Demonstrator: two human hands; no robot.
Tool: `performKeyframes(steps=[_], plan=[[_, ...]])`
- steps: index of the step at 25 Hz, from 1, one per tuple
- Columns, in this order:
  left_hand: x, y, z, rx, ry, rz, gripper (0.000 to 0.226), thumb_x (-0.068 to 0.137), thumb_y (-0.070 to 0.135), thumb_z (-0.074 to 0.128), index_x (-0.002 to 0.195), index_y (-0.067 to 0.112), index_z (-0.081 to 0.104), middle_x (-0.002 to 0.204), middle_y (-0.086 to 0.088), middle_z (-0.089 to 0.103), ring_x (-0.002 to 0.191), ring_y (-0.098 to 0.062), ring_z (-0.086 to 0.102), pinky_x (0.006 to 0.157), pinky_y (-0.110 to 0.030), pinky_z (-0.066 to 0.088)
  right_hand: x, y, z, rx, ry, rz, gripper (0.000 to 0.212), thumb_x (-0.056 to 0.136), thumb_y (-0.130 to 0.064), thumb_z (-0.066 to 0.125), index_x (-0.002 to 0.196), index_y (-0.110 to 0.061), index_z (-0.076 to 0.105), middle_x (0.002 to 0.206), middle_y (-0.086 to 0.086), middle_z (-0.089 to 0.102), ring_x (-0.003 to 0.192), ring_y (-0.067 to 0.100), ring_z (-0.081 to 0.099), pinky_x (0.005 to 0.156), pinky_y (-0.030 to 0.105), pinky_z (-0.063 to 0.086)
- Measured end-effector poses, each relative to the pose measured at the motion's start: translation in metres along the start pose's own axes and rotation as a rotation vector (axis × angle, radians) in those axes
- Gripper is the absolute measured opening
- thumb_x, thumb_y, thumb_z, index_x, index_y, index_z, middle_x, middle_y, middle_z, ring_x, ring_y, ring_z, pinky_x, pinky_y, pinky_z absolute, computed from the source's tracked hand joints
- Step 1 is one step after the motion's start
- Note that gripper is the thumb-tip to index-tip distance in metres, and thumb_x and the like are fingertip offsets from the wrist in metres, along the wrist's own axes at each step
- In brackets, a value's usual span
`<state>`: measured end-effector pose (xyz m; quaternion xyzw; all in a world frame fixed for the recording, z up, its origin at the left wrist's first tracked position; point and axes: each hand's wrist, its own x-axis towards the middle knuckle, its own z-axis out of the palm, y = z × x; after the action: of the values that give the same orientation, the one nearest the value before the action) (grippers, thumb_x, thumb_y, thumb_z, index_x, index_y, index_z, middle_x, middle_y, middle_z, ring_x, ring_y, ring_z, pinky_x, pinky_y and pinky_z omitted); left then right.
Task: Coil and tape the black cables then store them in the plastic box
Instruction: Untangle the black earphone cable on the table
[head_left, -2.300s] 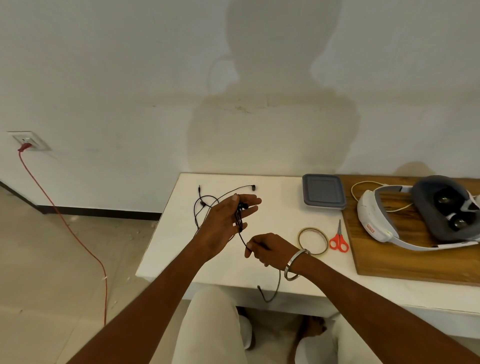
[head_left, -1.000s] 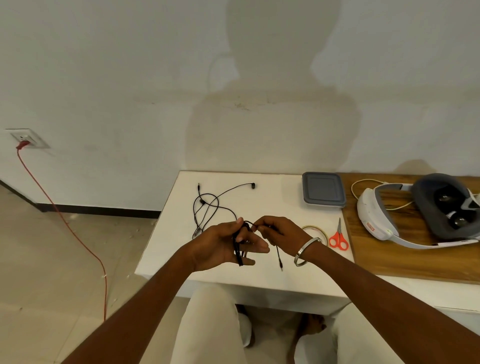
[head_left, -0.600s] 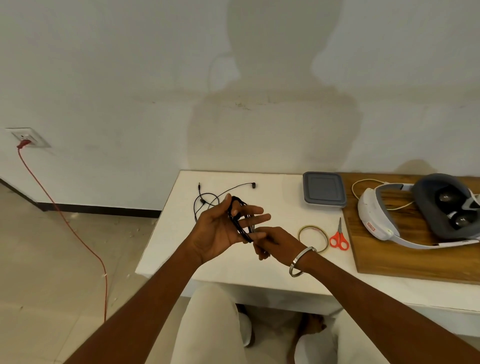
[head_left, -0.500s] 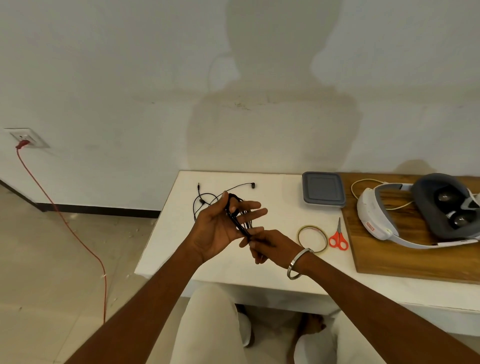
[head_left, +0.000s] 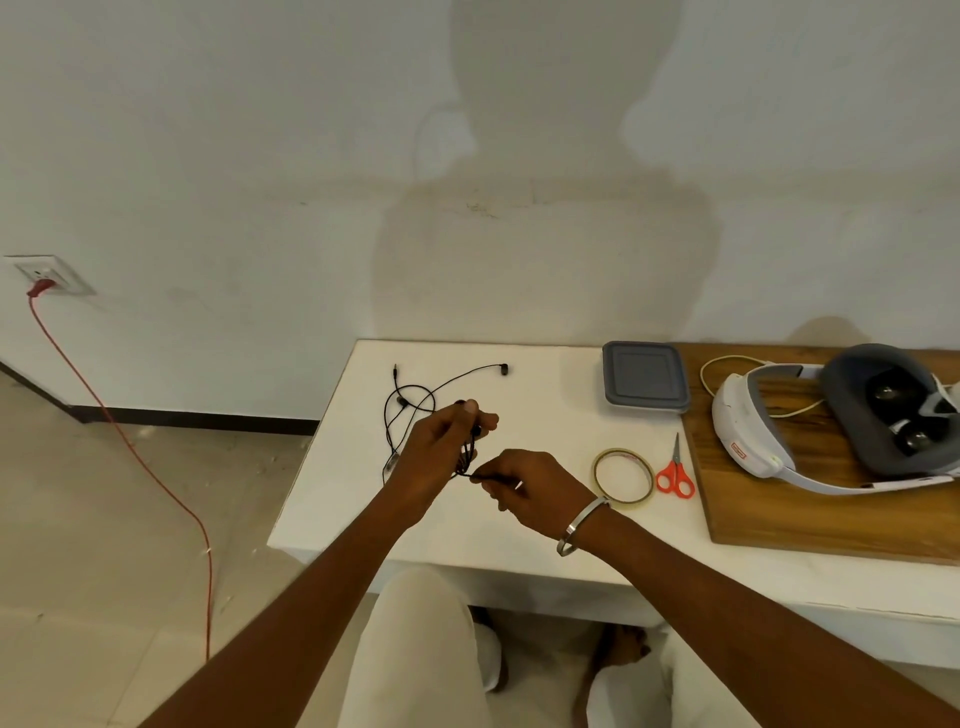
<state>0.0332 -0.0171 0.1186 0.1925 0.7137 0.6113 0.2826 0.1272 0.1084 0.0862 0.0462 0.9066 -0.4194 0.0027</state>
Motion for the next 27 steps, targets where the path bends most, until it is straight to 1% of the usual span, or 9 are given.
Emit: performKeyframes(steps=[3,6,8,11,13,18,20,24,27], plan=[[0.0,-0.006,0.005,0.114,0.043,-0.042,0.038,0.099,0.041,0.042,0.097,0.015,0.07,0.107,0.005,0.073,0.105,-0.014,0.066,0.089,-0.037,0.053,0.001,-0.005,0.003,-0.114,0.107,-0.085,0.02,0.093,-0.019,0.053,0.109,-0.012,0.064,0.099,0.007,0.066,0.084,0.018,0.06,0.076,0.019,0.043],[0.001,-0.003,0.008,-0.109,0.09,-0.216,0.04,0.102,0.038,0.037,0.079,0.016,0.061,0.107,0.0,0.073,0.09,-0.019,0.067,0.07,-0.032,0.05,-0.001,-0.008,0.006,-0.042,0.135,-0.17,0.013,0.091,-0.014,0.056,0.102,-0.01,0.062,0.096,0.006,0.066,0.076,0.013,0.055,0.073,0.022,0.047],[0.002,-0.002,0.005,-0.288,0.101,-0.32,0.042,0.103,0.035,0.033,0.07,0.016,0.051,0.106,-0.007,0.072,0.09,-0.024,0.067,0.079,-0.04,0.051,-0.003,-0.007,0.006,-0.001,0.118,-0.19,0.014,0.09,-0.013,0.057,0.103,-0.012,0.062,0.098,0.004,0.066,0.076,0.013,0.056,0.073,0.021,0.049],[0.005,-0.004,-0.004,-0.532,0.092,-0.377,0.042,0.103,0.03,0.032,0.068,0.015,0.047,0.106,-0.014,0.068,0.108,-0.032,0.065,0.098,-0.052,0.043,-0.006,-0.005,0.003,0.109,0.1,-0.146,0.016,0.088,-0.014,0.059,0.103,-0.015,0.065,0.098,0.0,0.066,0.079,0.011,0.062,0.074,0.017,0.053],[0.006,-0.005,-0.008,-0.584,0.086,-0.373,0.037,0.101,0.025,0.034,0.069,0.014,0.049,0.114,-0.018,0.066,0.115,-0.034,0.061,0.102,-0.055,0.04,-0.006,-0.006,0.003,0.193,0.066,-0.103,0.017,0.089,-0.014,0.057,0.103,-0.013,0.066,0.095,-0.001,0.066,0.079,0.01,0.067,0.076,0.021,0.056],[0.006,-0.012,-0.007,-0.604,0.032,-0.346,0.028,0.094,0.025,0.041,0.074,0.011,0.056,0.122,-0.019,0.064,0.124,-0.034,0.052,0.112,-0.051,0.032,-0.004,-0.015,0.011,0.35,0.035,-0.035,0.024,0.091,-0.001,0.05,0.108,-0.007,0.066,0.095,0.011,0.071,0.072,0.002,0.067,0.076,0.013,0.053],[0.006,-0.014,-0.005,-0.608,-0.013,-0.32,0.029,0.092,0.03,0.042,0.077,0.01,0.057,0.119,-0.018,0.065,0.123,-0.034,0.05,0.114,-0.049,0.031,-0.002,-0.018,0.014,0.401,0.071,-0.005,0.02,0.089,-0.005,0.057,0.107,-0.007,0.067,0.09,0.011,0.071,0.067,-0.001,0.066,0.072,0.013,0.053],[0.004,-0.012,-0.004,-0.628,-0.085,-0.234,0.031,0.093,0.034,0.04,0.087,0.008,0.056,0.128,-0.023,0.058,0.125,-0.034,0.049,0.114,-0.053,0.029,0.002,-0.018,0.024,0.453,0.255,0.029,0.013,0.079,-0.015,0.073,0.092,-0.013,0.073,0.088,-0.011,0.06,0.075,0.0,0.061,0.063,0.022,0.056],[0.004,-0.008,-0.003,-0.612,-0.139,-0.171,0.032,0.095,0.034,0.037,0.089,0.008,0.054,0.131,-0.023,0.056,0.131,-0.036,0.046,0.115,-0.052,0.028,0.004,-0.016,0.029,0.527,0.394,0.128,0.01,0.077,-0.021,0.075,0.08,-0.017,0.067,0.085,-0.006,0.059,0.078,0.008,0.06,0.068,0.036,0.058]])
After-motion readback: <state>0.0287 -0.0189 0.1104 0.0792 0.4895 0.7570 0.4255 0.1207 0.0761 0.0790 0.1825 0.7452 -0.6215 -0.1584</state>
